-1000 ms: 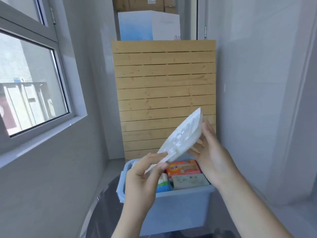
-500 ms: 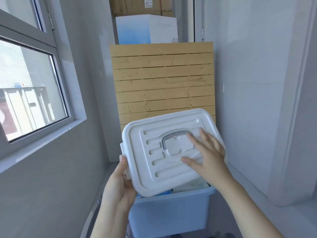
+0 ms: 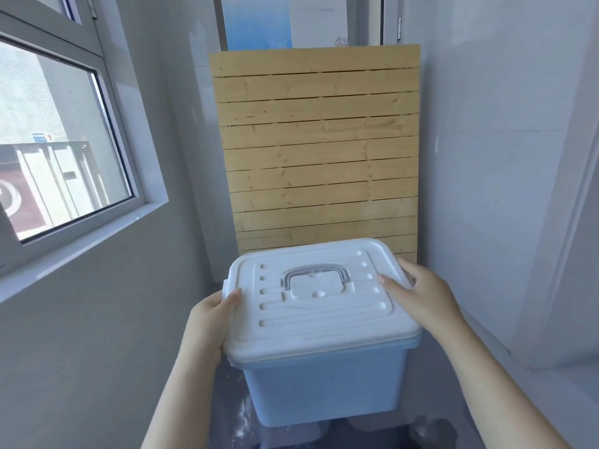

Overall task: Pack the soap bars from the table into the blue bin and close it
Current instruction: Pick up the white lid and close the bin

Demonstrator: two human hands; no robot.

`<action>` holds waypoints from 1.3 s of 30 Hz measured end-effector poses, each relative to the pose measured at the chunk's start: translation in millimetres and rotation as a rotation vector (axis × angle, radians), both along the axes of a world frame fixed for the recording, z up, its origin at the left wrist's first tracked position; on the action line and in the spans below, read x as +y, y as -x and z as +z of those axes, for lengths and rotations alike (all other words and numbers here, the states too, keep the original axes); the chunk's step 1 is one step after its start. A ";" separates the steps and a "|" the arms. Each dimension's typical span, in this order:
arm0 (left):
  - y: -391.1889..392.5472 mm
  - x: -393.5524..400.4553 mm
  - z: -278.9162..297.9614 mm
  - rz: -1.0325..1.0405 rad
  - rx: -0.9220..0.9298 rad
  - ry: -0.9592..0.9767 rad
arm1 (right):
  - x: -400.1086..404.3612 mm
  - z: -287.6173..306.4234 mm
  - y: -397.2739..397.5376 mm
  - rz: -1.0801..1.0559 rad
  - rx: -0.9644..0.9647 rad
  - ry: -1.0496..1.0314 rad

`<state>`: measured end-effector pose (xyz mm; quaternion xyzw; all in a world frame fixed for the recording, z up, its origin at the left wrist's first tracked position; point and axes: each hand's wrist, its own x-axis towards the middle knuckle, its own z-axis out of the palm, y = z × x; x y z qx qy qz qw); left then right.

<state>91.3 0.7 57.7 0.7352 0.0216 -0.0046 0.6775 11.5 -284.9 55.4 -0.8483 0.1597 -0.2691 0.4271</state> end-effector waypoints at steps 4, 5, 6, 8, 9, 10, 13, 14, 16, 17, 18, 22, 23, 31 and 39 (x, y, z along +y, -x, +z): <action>-11.4 -3.2 -11.2 -0.026 0.038 -0.128 | -9.1 -12.2 -4.0 0.039 0.082 -0.073; -14.1 -3.0 -13.8 -0.036 0.046 -0.148 | -10.8 -14.0 -5.4 0.053 0.105 -0.095; -16.3 -2.7 -16.3 -0.045 0.053 -0.158 | -12.2 -15.5 -6.8 0.060 0.124 -0.119; -20.3 -1.8 -20.3 -0.050 0.065 -0.168 | -14.2 -17.5 -9.4 0.054 0.151 -0.168; -21.1 -1.0 -20.6 -0.046 0.071 -0.173 | -15.0 -17.8 -10.2 0.050 0.157 -0.193; -21.6 -0.6 -20.5 -0.042 0.078 -0.179 | -16.2 -18.4 -10.9 0.048 0.158 -0.225; -20.3 2.0 -22.5 -0.060 0.091 -0.194 | -19.6 -23.5 -10.0 0.055 0.161 -0.343; -18.6 2.2 -23.7 -0.071 0.088 -0.188 | -20.5 -26.1 -8.8 0.061 0.160 -0.376; -13.9 1.0 -26.6 -0.092 0.079 -0.168 | -21.0 -30.9 -6.2 0.075 0.153 -0.413; -12.8 0.2 -27.8 -0.097 0.080 -0.158 | -20.8 -32.7 -5.7 0.077 0.142 -0.433; -12.6 -0.2 -28.8 -0.099 0.087 -0.142 | -20.6 -34.4 -5.5 0.075 0.130 -0.460; -17.4 -1.5 -31.1 -0.142 0.172 -0.039 | -22.2 -36.9 -8.3 0.049 0.127 -0.548; -19.6 -1.2 -31.2 -0.146 0.186 -0.019 | -23.0 -37.4 -9.6 0.044 0.134 -0.573; -24.7 3.1 -35.5 -0.211 0.232 0.112 | -25.9 -44.4 -15.7 0.136 0.158 -0.841; -15.8 8.3 -37.9 0.024 0.139 0.085 | -25.2 -40.2 -10.5 0.015 0.090 -0.688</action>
